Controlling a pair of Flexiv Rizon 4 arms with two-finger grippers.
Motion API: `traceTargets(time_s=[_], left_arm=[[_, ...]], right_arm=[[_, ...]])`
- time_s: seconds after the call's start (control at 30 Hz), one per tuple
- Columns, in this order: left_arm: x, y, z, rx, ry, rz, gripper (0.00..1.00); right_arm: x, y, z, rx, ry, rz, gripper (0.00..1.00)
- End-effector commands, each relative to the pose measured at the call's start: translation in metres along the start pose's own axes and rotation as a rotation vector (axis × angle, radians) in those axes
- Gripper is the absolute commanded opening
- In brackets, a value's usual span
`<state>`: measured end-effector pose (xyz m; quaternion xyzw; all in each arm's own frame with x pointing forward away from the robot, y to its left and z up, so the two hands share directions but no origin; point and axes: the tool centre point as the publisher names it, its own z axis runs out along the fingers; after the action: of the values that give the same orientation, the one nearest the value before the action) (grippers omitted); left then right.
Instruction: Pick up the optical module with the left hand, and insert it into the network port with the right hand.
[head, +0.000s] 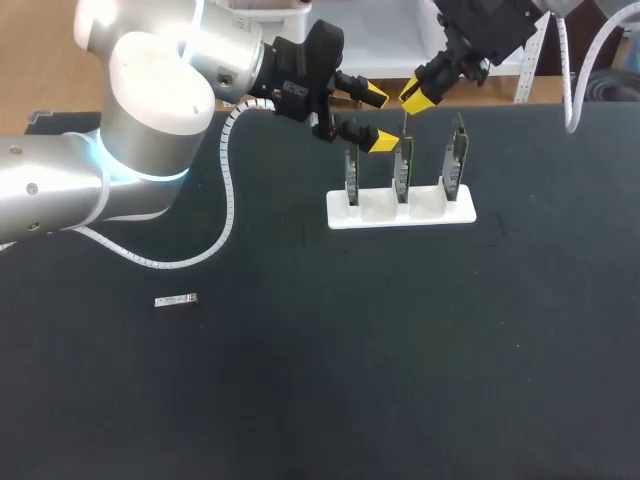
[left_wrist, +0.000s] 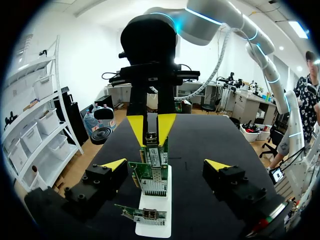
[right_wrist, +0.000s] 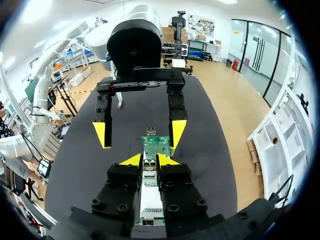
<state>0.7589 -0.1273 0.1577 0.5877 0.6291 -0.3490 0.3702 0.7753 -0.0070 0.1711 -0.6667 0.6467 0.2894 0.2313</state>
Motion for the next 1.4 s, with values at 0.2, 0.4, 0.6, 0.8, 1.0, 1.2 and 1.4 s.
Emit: traceTargets(time_s=[0.2,0.4,0.6,0.8,1.0,1.2,1.4], left_arm=[[-0.0011,0.0013,0.0006,0.002,0.006,-0.002,1.0],[-0.0011,0.0013,0.0006,0.002,0.006,-0.002,1.0],[-0.0011,0.0013,0.0006,0.002,0.006,-0.002,1.0],[-0.0011,0.0013,0.0006,0.002,0.006,-0.002,1.0],[-0.0011,0.0013,0.0006,0.002,0.006,-0.002,1.0],[-0.0011,0.0013,0.0006,0.002,0.006,-0.002,1.0],[-0.0011,0.0013,0.0006,0.002,0.006,-0.002,1.0]], right_arm=[[0.0008,0.0028,0.0015,0.02,0.001,-0.006,0.0],[-0.0008,0.0028,0.0013,0.028,-0.003,-0.014,0.0],[-0.0002,0.0032,0.0023,0.025,0.004,-0.011,0.0],[0.0013,0.0044,0.0033,0.024,0.004,-0.007,0.0],[0.0033,0.0044,0.0051,0.025,0.004,-0.001,0.0],[0.0052,0.0043,0.0068,0.023,0.003,0.004,0.0],[0.0066,0.0041,0.0076,0.024,0.003,0.008,0.0]])
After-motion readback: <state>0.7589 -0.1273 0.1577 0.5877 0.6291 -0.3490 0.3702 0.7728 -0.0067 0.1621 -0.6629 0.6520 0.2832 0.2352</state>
